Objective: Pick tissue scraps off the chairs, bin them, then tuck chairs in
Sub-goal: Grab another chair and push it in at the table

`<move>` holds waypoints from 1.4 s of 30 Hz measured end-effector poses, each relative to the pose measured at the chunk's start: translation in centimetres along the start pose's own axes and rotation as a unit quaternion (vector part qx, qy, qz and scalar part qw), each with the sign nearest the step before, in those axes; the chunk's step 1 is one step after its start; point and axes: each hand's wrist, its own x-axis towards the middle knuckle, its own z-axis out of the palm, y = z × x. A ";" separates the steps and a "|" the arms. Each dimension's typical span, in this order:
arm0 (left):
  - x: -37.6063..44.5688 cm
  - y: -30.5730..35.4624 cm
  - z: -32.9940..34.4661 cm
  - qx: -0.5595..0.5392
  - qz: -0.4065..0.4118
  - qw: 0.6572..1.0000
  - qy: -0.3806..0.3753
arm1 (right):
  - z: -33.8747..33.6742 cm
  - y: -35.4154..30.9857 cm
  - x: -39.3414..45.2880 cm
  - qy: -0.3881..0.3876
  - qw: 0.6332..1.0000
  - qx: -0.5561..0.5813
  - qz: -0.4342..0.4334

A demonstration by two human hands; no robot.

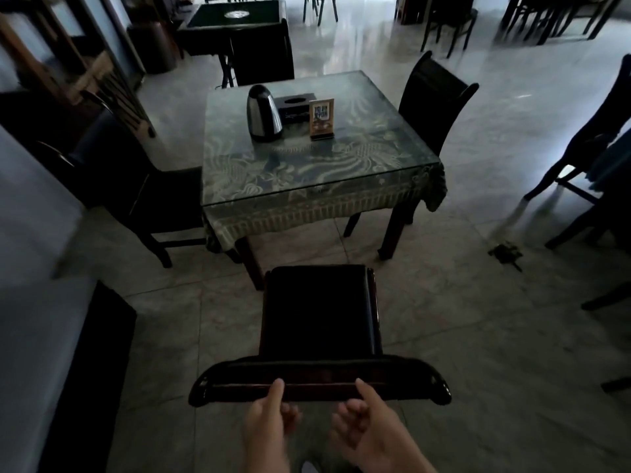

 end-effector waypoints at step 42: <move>4.7 -1.3 2.3 -0.171 -0.103 0.979 -0.031 | -3.0 -7.0 6.6 0.091 0.971 0.174 -0.137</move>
